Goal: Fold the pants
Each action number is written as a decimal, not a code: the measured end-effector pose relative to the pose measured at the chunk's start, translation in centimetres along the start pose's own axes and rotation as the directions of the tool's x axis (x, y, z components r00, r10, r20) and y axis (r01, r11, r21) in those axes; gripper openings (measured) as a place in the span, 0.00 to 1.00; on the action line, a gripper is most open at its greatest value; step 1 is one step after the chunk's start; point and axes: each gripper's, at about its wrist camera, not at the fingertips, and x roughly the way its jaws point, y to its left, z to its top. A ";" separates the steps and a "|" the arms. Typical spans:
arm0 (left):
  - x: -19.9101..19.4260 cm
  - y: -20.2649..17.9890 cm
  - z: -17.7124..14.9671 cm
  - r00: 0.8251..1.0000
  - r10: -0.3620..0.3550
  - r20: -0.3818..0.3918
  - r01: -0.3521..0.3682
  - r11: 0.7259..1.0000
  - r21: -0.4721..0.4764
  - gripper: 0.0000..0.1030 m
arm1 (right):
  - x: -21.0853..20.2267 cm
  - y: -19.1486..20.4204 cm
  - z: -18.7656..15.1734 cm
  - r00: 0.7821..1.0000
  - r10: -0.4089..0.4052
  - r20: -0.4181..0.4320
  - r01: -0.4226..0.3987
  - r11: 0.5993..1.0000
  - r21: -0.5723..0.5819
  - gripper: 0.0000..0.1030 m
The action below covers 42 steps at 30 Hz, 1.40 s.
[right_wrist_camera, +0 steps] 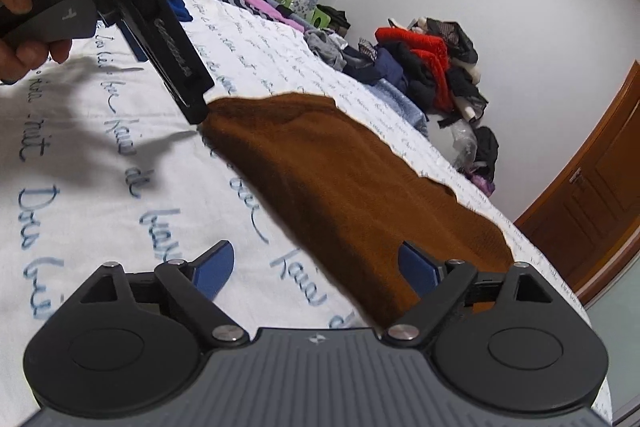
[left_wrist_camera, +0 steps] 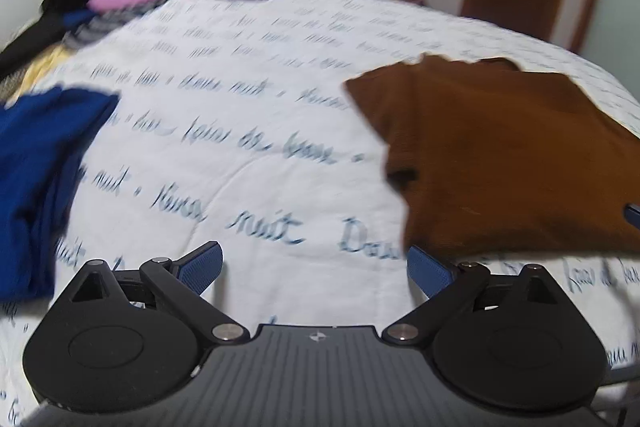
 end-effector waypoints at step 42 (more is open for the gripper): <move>14.7 -0.7 13.2 0.780 -0.622 0.068 0.591 0.696 -0.408 0.99 | 3.8 -2.1 3.5 0.967 -0.017 0.255 -0.034 0.980 0.195 0.11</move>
